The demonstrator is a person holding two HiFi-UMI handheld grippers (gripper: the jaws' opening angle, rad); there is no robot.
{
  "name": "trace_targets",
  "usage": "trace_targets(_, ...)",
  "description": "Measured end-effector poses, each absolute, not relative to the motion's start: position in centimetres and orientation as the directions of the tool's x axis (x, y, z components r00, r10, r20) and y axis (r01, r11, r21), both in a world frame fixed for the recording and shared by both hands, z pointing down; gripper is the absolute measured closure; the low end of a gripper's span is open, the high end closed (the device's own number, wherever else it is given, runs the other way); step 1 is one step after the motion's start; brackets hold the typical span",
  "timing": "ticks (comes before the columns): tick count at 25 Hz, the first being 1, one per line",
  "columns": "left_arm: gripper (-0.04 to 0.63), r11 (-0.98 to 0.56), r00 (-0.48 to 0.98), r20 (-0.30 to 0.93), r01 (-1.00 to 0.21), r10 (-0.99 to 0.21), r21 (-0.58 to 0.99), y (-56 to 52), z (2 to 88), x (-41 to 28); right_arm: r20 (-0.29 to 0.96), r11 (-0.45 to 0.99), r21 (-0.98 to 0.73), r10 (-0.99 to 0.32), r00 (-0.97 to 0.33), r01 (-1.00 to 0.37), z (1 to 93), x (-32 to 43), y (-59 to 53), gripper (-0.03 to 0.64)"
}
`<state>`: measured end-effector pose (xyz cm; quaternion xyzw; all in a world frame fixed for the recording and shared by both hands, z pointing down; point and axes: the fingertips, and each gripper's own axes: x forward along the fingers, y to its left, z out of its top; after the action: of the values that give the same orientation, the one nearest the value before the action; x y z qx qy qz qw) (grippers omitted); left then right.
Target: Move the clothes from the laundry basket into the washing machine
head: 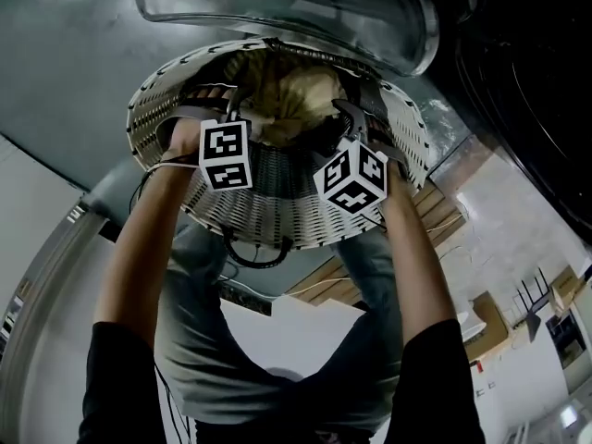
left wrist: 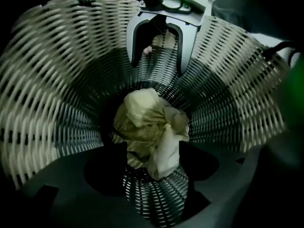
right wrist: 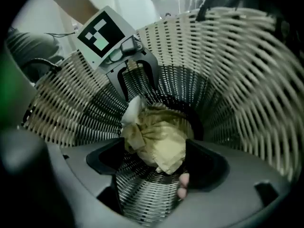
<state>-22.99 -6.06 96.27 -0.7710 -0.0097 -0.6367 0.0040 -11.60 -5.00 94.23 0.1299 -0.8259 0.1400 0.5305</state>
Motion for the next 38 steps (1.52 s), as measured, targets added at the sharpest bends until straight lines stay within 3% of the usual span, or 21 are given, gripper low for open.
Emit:
trace_targets(13, 0.192, -0.980, 0.154, 0.987, 0.198, 0.044, 0.013, -6.1, 104.3, -21.2, 0.946, 0.957, -0.087, -0.008, -0.324, -0.276, 104.1, -13.7, -5.9, 0.131)
trace_targets(24, 0.184, -0.991, 0.132, 0.988, 0.122, 0.075, 0.058, -5.8, 110.3, -21.4, 0.949, 0.942, -0.126, 0.023, -0.315, -0.312, 109.7, -13.3, -5.0, 0.130)
trace_targets(27, 0.257, -0.989, 0.121, 0.986, 0.113, 0.112, 0.098, -5.2, 110.8, -21.3, 0.953, 0.940, -0.115, 0.013, -0.303, -0.320, 110.2, -13.1, -5.3, 0.176)
trace_targets(31, 0.392, -0.991, 0.124, 0.985, 0.079, 0.118, 0.109, -4.2, 110.2, -21.7, 0.964, 0.948, -0.086, 0.002, -0.265, -0.305, 109.7, -13.1, -5.0, 0.359)
trace_targets(35, 0.467, -0.995, 0.128, 0.987, 0.021, 0.096, 0.094, -3.9, 108.6, -21.2, 0.969, 0.953, -0.078, 0.003, -0.248, -0.294, 108.4, -12.9, -4.2, 0.491)
trace_targets(38, 0.485, -0.996, 0.138, 0.987, -0.009, 0.088, 0.090, -4.1, 106.4, -21.1, 0.964, 0.946, -0.071, -0.016, -0.264, -0.316, 106.3, -12.8, -3.9, 0.531)
